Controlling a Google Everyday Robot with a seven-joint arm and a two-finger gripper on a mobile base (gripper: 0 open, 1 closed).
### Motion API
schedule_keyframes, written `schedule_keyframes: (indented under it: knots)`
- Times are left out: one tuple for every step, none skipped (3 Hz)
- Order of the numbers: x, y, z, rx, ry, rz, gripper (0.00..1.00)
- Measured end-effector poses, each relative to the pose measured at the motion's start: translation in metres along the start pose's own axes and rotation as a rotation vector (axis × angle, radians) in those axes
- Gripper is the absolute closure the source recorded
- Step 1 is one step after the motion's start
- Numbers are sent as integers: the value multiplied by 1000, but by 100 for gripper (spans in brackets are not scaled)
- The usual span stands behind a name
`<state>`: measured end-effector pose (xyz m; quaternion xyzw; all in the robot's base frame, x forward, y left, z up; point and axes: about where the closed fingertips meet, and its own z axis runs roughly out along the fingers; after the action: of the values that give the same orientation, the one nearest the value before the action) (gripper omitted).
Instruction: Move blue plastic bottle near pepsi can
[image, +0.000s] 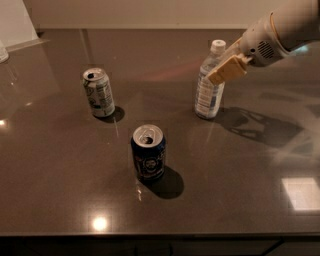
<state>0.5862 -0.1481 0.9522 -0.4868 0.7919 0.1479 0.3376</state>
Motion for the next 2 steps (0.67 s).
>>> schedule_keyframes:
  knots:
    - [-6,8,-6,-21,-2,-11,79]
    - [-12,21,-21,-60,-3,-41,99]
